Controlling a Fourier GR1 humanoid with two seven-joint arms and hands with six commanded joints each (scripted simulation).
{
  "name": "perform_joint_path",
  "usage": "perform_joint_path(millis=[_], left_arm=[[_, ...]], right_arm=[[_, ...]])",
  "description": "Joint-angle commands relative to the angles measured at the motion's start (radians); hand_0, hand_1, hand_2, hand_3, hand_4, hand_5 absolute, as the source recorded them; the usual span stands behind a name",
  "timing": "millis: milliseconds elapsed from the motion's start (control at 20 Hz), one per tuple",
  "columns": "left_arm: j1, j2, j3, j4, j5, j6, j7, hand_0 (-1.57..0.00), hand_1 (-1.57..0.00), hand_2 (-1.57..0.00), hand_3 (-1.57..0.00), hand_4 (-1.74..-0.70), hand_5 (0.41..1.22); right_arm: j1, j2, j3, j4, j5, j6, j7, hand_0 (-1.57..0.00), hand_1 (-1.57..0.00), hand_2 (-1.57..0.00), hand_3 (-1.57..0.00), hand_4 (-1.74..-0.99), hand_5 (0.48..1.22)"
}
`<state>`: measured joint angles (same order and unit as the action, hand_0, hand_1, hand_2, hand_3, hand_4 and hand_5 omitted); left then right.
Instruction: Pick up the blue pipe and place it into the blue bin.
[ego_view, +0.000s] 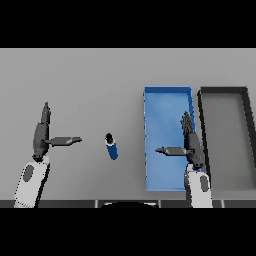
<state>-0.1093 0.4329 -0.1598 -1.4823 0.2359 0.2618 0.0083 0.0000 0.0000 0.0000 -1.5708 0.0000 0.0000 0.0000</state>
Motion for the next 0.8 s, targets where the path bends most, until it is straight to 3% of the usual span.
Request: perform_joint_path(millis=[0, 250, 300, 400, 550, 750], left_arm=[[-0.001, -0.001, 0.000, 0.001, 0.000, 0.001, -0.004, 0.00, 0.00, 0.00, 0.00, -0.97, 0.594], [-0.013, -0.003, 0.000, 0.004, -0.002, 0.003, -0.003, 0.00, 0.00, 0.00, 0.00, -0.97, 0.594], [-0.011, 0.067, -0.039, -0.001, -0.011, -0.114, -0.039, 0.00, 0.00, 0.00, 0.00, -0.97, 0.594], [-0.009, 0.152, -0.057, 0.015, -0.001, -0.253, -0.087, 0.00, 0.00, 0.00, 0.00, -0.97, 0.596], [-0.008, 0.177, -0.076, 0.031, -0.009, -0.321, -0.134, 0.00, 0.00, 0.00, 0.00, -0.97, 0.597], [0.014, 0.208, -0.100, -0.026, 0.013, -0.393, -0.162, 0.00, 0.00, 0.00, 0.00, -0.97, 0.586]], right_arm=[[-0.002, 0.000, -0.001, 0.001, -0.001, -0.001, 0.001, 0.00, 0.00, 0.00, 0.00, -1.210, 0.594], [-0.019, -0.005, -0.010, 0.026, -0.005, 0.002, 0.011, 0.00, 0.00, 0.00, 0.00, -1.210, 0.594], [-0.011, -0.074, 0.030, 0.000, 0.074, 0.025, -0.045, 0.00, 0.00, 0.00, 0.00, -1.210, 0.594], [0.024, -0.124, 0.089, -0.042, 0.174, 0.033, -0.093, 0.00, 0.00, 0.00, 0.00, -1.198, 0.589], [0.051, -0.161, 0.102, -0.085, 0.193, 0.053, -0.099, 0.00, 0.00, 0.00, 0.00, -1.190, 0.586], [0.037, -0.160, 0.111, -0.092, 0.210, 0.047, -0.056, 0.00, 0.00, 0.00, 0.00, -1.181, 0.580]])
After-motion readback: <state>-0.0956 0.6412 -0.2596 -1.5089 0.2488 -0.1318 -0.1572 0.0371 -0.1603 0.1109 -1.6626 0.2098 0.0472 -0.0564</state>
